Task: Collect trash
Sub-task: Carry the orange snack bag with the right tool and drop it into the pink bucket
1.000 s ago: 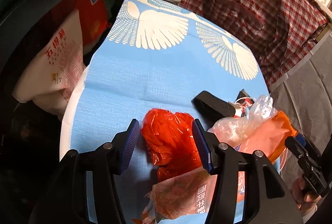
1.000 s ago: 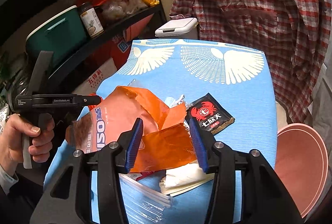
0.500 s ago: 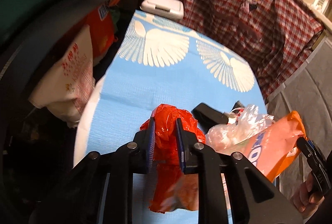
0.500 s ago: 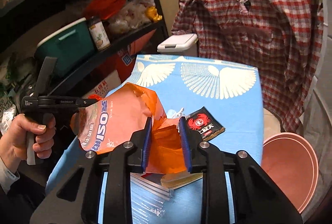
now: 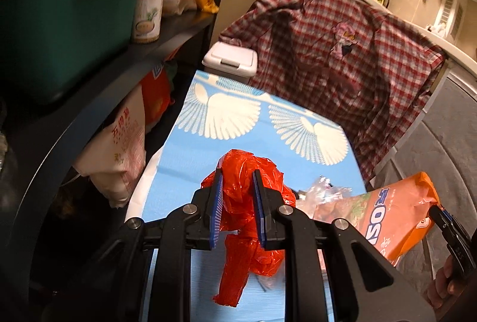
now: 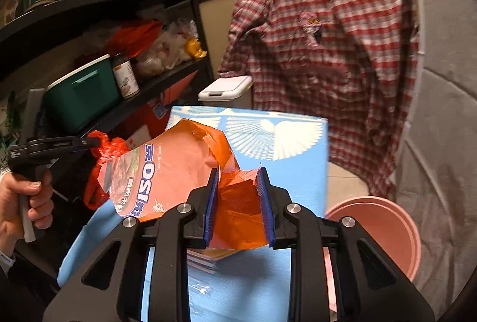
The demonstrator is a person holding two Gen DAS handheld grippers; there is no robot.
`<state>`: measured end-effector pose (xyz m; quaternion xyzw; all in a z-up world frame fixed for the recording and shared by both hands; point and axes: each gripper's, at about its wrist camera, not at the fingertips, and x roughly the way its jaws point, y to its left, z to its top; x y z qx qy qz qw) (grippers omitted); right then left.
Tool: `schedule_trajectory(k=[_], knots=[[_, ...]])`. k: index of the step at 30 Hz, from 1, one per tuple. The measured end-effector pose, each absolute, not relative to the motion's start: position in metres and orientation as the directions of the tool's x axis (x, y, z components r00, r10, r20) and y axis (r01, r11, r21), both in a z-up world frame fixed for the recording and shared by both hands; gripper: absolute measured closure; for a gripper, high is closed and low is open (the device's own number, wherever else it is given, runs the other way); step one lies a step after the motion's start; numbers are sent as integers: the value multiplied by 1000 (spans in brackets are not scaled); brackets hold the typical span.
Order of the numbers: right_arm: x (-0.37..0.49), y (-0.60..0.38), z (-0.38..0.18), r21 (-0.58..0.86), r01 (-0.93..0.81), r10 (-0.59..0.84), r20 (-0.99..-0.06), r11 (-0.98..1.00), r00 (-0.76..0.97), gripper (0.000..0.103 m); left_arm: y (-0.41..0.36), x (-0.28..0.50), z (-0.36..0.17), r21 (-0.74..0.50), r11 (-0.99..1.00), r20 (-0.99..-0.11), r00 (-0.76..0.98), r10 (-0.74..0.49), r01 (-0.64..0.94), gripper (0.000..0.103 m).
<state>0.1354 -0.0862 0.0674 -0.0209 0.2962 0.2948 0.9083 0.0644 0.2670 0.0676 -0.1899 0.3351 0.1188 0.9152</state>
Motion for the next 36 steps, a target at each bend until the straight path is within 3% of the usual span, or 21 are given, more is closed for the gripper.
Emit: schedule_trajectory(k=[18, 36], knots=[[133, -168, 86, 71, -356, 341, -511, 932, 789, 77, 187, 73, 88, -250, 940, -581, 813, 47, -233, 84], [143, -228, 87, -32, -159, 119, -526, 987, 842, 77, 100, 99, 85, -216, 972, -577, 815, -51, -93, 84]])
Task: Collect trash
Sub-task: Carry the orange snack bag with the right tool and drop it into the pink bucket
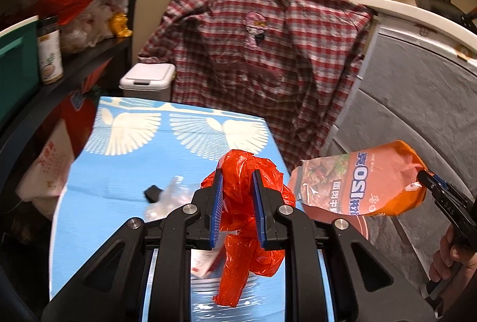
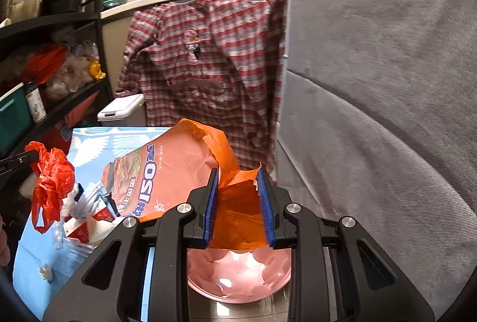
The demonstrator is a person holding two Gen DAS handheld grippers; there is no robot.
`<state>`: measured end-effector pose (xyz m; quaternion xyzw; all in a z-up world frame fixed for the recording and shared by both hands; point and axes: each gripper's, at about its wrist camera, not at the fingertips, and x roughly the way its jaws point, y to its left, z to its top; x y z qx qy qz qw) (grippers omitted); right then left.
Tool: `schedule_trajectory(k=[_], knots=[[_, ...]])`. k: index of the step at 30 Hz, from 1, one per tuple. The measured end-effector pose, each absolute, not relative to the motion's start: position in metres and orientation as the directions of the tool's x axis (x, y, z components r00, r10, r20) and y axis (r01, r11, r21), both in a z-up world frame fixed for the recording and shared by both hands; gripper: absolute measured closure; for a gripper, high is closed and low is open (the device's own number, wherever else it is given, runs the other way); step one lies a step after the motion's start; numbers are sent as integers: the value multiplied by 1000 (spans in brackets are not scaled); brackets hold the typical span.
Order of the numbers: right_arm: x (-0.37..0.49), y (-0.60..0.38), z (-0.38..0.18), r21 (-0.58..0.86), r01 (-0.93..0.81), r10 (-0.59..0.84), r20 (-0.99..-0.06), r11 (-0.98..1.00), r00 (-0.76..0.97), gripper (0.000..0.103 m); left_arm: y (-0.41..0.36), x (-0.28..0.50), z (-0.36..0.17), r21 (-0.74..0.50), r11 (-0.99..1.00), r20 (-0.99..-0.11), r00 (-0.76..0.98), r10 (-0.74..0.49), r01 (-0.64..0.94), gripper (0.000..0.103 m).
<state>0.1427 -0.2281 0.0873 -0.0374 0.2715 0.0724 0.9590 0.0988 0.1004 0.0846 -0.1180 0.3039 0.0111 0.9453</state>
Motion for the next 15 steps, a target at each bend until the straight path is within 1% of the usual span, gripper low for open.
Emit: schedule_trajectory(k=[12, 15], knots=[[152, -256, 82, -118, -46, -26, -542, 992, 840, 77, 43, 119, 73, -207, 978, -590, 798, -125, 0, 84], [154, -260, 79, -129, -33, -43, -550, 991, 834, 77, 28, 125, 69, -201, 979, -595, 791, -141, 24, 84]])
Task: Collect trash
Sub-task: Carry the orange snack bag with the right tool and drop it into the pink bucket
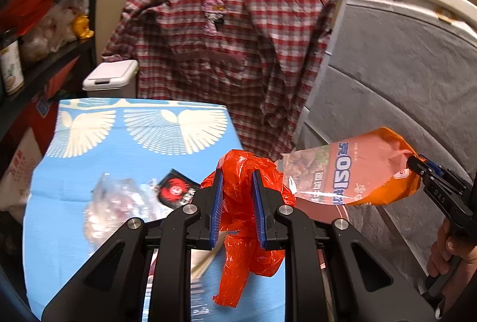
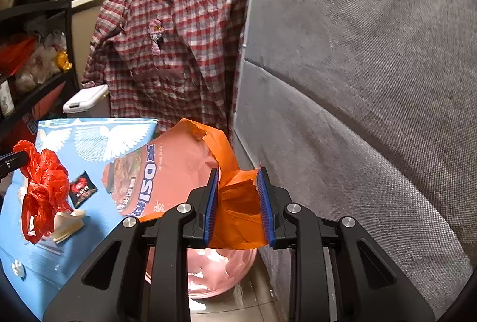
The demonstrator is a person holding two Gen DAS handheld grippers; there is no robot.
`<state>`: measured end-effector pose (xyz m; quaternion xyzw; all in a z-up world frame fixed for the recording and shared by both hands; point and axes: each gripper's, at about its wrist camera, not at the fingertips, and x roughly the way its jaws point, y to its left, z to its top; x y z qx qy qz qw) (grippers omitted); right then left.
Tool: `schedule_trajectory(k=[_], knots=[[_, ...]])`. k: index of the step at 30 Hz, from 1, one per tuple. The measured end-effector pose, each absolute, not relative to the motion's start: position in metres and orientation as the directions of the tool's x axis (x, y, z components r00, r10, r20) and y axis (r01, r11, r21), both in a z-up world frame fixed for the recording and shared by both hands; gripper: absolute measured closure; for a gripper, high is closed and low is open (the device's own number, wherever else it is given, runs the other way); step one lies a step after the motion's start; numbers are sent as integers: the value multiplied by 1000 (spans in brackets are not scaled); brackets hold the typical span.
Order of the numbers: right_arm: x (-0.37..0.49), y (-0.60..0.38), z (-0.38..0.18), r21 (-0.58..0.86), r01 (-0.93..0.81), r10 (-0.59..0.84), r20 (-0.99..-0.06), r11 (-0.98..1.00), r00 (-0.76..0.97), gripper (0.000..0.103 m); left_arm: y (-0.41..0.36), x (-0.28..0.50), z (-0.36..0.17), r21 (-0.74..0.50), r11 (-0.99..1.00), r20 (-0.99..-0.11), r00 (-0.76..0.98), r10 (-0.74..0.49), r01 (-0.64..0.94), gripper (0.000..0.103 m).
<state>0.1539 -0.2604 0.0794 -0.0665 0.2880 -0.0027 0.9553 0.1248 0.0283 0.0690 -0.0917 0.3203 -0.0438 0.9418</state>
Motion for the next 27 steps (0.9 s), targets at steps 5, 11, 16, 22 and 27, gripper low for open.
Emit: schedule_trajectory(k=[5, 11, 16, 22, 27], knots=[[158, -265, 76, -148, -14, -72, -556, 989, 828, 76, 8, 138, 62, -204, 978, -608, 776, -164, 47, 84], [164, -266, 68, -185, 1, -107, -563, 983, 819, 76, -11, 157, 52, -216, 974, -626, 757, -186, 61, 84], [171, -264, 64, -197, 5, -117, -565, 980, 817, 76, -28, 169, 43, -212, 974, -640, 743, -197, 76, 84], [179, -261, 59, -212, 8, -129, -568, 977, 813, 76, -38, 180, 35, -213, 974, -653, 731, -199, 75, 84], [182, -259, 55, -218, 13, -138, -571, 976, 810, 72, -42, 190, 29, -219, 972, -662, 720, -208, 79, 83]])
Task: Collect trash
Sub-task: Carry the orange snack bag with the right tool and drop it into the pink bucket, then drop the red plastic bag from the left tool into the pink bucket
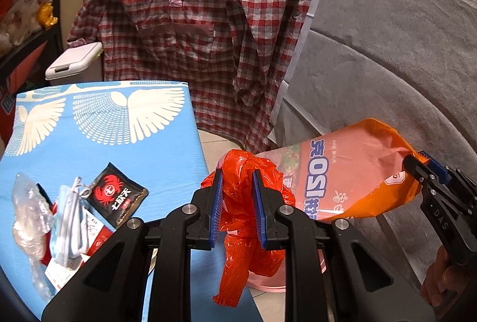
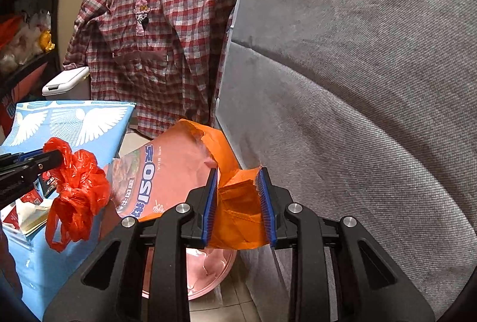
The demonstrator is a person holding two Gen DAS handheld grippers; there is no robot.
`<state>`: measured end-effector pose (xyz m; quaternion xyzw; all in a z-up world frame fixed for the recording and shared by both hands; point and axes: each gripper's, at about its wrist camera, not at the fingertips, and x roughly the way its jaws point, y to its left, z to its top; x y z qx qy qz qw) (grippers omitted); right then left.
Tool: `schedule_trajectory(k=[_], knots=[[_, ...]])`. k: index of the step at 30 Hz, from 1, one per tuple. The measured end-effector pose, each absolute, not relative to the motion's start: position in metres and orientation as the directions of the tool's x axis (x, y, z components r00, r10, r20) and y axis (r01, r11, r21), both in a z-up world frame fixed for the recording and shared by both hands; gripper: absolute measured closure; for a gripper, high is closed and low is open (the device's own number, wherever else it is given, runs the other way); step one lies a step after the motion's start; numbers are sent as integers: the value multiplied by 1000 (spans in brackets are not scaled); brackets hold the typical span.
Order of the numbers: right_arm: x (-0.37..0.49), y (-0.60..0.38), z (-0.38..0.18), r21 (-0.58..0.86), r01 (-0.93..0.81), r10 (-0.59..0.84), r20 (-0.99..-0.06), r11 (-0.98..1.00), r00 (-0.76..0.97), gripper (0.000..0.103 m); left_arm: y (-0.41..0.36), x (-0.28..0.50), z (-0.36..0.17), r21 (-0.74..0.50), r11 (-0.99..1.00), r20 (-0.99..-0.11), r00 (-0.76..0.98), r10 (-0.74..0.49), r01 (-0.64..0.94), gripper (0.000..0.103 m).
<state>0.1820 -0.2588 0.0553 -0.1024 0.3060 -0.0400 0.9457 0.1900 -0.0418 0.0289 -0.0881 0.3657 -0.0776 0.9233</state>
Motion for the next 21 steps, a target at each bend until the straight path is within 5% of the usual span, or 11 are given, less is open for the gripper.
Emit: schedule_trajectory(k=[8, 21], knots=[[184, -258, 52, -217, 9, -137, -580, 976, 803, 57, -44, 195, 28, -235, 969, -659, 719, -220, 81, 72], [166, -239, 64, -143, -96, 4, -537, 985, 844, 56, -27, 174, 46, -203, 974, -634, 746, -206, 96, 72]])
